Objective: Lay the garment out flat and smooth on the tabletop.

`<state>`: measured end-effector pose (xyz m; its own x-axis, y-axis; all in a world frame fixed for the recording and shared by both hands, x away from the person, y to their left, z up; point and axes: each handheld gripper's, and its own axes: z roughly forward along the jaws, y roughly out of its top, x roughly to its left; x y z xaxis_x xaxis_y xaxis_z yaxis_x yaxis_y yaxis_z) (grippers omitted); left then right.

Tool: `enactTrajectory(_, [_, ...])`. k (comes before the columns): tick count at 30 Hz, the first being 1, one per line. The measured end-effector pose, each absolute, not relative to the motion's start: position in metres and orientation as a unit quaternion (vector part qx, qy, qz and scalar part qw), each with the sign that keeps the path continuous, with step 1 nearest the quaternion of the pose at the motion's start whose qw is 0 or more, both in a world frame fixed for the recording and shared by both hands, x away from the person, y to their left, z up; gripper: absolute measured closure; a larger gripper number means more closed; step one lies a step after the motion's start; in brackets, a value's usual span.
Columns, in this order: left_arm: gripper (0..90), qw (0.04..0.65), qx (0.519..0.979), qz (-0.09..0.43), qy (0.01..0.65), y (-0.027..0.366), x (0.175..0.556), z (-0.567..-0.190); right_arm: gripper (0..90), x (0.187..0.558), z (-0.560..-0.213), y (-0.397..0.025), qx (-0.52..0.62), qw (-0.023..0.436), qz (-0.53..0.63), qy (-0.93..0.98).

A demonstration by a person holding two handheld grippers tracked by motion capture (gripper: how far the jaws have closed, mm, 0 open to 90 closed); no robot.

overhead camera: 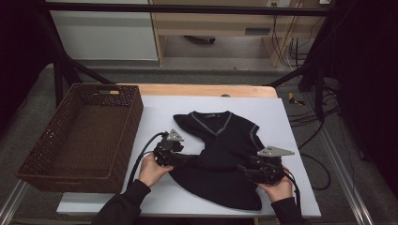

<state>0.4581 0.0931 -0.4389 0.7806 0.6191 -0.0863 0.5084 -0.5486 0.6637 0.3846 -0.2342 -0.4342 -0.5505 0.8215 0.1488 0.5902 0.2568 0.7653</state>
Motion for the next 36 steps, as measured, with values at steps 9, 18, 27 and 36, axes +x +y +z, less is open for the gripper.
enactTrajectory(9, [77.6,0.318,0.897,0.032,0.305,0.086,0.461,-0.449,47.9,0.387,-0.454,-0.218,0.449,0.091,0.364,0.811])
enactTrajectory(18, [83.5,0.307,0.892,0.083,0.320,0.105,0.451,-0.432,84.5,0.384,-0.453,-0.213,0.429,0.077,0.344,0.832])
enactTrajectory(27, [83.5,0.318,0.846,0.135,0.406,0.174,0.423,-0.407,84.9,0.379,-0.428,-0.234,0.435,0.118,0.375,0.810])
enactTrajectory(36, [82.4,0.323,0.861,0.149,0.363,0.147,0.385,-0.404,84.8,0.379,-0.417,-0.256,0.457,0.158,0.397,0.780])
